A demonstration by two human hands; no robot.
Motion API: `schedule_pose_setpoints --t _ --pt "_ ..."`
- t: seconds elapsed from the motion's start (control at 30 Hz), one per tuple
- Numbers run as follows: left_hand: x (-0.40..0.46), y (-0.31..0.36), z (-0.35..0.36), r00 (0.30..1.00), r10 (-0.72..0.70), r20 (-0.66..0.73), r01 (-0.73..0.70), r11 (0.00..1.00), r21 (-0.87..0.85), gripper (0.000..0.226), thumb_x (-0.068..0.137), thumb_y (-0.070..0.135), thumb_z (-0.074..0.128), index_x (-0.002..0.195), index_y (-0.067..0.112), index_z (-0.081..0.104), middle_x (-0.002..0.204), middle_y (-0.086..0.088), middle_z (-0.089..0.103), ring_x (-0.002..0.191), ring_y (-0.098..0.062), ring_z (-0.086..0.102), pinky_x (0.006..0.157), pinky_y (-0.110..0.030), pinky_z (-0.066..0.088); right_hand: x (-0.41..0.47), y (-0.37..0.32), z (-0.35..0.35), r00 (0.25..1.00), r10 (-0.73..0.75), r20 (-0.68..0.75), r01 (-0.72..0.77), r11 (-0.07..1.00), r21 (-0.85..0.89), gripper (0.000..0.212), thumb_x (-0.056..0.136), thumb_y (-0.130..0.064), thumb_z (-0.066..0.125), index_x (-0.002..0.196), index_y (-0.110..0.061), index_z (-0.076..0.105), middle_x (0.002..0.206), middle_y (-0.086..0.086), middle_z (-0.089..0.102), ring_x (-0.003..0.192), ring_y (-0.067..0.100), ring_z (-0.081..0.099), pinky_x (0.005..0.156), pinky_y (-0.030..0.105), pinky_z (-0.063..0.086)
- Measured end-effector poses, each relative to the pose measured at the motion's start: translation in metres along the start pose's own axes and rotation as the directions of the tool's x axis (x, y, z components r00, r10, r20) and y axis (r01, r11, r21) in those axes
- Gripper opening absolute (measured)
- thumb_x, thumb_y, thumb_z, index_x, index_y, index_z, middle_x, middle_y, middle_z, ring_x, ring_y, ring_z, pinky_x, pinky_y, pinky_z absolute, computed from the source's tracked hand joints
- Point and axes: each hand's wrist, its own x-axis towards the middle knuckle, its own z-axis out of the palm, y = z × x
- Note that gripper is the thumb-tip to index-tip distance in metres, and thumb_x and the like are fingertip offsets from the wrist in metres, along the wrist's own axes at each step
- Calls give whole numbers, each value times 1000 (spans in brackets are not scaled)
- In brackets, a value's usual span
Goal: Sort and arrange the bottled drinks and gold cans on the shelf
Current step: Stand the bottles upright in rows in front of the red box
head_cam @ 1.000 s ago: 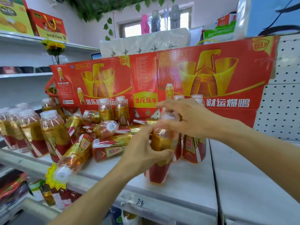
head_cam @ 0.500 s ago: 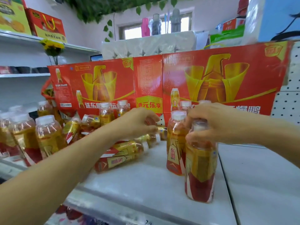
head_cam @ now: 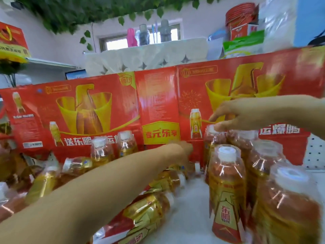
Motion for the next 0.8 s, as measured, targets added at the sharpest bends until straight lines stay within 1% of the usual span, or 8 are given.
schedule_pose_setpoints --t 0.1,0.2,0.27,0.37,0.47,0.57,0.67,0.8 --pt "21 10 17 999 50 -7 -48 989 139 62 69 60 77 113 19 63 107 -3 68 95 -26 65 65 -30 44 22 6 18 996 16 82 -14 1000 -16 48 95 -47 50 142 -35 45 148 -10 41 133 13 40 108 27 30" --pt "26 10 19 990 108 -93 -81 963 258 48 78 52 73 113 21 63 109 -2 67 99 -27 65 65 -31 42 37 9 27 997 2 72 -1 1000 -15 40 97 -44 50 135 -33 55 139 -8 53 123 14 50 103 30 39" --pt "26 14 21 983 144 -111 -102 943 317 40 81 55 68 103 21 65 97 0 66 87 -25 66 61 -30 42 44 12 29 999 -6 40 6 1000 -20 35 95 -44 52 127 -33 62 132 -9 59 116 12 54 98 29 43" --pt "22 10 15 982 154 -109 -117 951 285 38 75 58 70 84 23 59 79 4 57 67 -20 56 56 -28 42 47 18 30 1000 -22 4 23 999 -33 40 94 -46 54 130 -31 60 131 -9 59 112 12 55 93 26 43" --pt "16 -7 -2 986 21 -165 4 989 148 44 69 62 69 75 19 59 68 6 57 62 -18 55 50 -25 40 47 22 30 1000 -28 -3 28 999 -18 40 94 -45 55 130 -28 61 127 -8 61 97 7 52 83 23 40" --pt "6 -30 -20 974 -134 -181 100 978 -185 47 60 63 74 79 21 67 71 5 66 65 -16 61 49 -27 45 46 23 30 1000 -11 -11 11 1000 -5 38 95 -42 55 129 -27 61 123 -8 63 94 7 54 80 23 41" --pt "-3 -39 -20 957 -208 -203 58 821 -568 43 61 45 82 91 16 69 78 -2 71 68 -20 67 57 -36 54 46 22 31 1000 -9 -19 9 1000 -11 38 95 -42 56 127 -25 63 124 -7 63 100 12 57 84 26 44" --pt "-4 -35 -10 942 -264 -205 -22 562 -827 36 69 36 84 96 18 68 86 -3 71 66 -13 62 50 -27 48 40 20 34 1000 2 -16 -2 1000 17 40 93 -45 57 127 -24 63 124 -2 62 110 20 57 95 37 47"
